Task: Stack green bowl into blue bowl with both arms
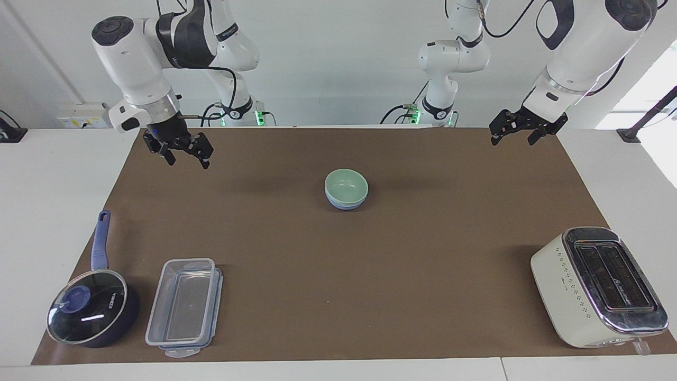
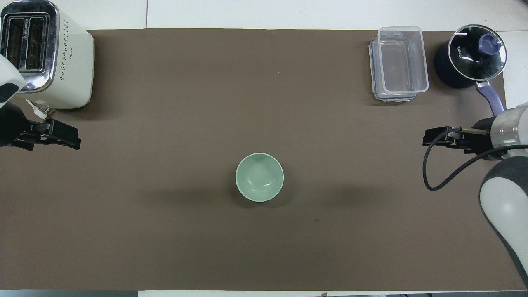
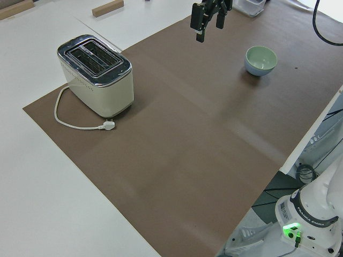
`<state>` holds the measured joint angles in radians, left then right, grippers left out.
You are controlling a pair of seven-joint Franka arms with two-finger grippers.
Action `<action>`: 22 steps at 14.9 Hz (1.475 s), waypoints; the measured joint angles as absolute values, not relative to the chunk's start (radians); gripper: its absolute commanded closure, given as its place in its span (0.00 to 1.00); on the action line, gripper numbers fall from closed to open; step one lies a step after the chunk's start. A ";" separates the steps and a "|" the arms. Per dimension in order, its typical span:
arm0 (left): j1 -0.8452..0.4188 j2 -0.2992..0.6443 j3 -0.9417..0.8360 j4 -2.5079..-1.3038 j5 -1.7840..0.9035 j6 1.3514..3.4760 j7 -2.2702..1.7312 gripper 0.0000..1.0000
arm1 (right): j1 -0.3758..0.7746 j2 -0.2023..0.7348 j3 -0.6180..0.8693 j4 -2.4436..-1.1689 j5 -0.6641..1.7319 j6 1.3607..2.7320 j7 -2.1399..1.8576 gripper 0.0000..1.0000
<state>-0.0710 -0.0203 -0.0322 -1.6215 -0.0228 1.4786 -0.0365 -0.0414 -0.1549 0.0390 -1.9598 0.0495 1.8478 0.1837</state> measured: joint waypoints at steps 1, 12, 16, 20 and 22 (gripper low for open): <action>-0.071 -0.020 -0.032 -1.622 -0.023 1.479 -0.037 0.00 | -0.040 -0.138 0.041 -1.914 0.039 1.817 0.184 0.00; -0.071 -0.020 -0.032 -1.622 -0.023 1.479 -0.037 0.00 | -0.022 0.002 0.046 -1.573 -0.033 1.553 0.183 0.00; -0.071 -0.020 -0.032 -1.622 -0.023 1.479 -0.037 0.00 | -0.029 0.008 0.039 -1.566 -0.033 1.512 0.183 0.00; -0.071 -0.020 -0.032 -1.622 -0.023 1.479 -0.037 0.00 | -0.032 0.007 0.039 -1.566 -0.031 1.503 0.183 0.00; -0.071 -0.020 -0.032 -1.622 -0.023 1.479 -0.037 0.00 | -0.032 0.005 0.039 -1.569 -0.031 1.497 0.183 0.00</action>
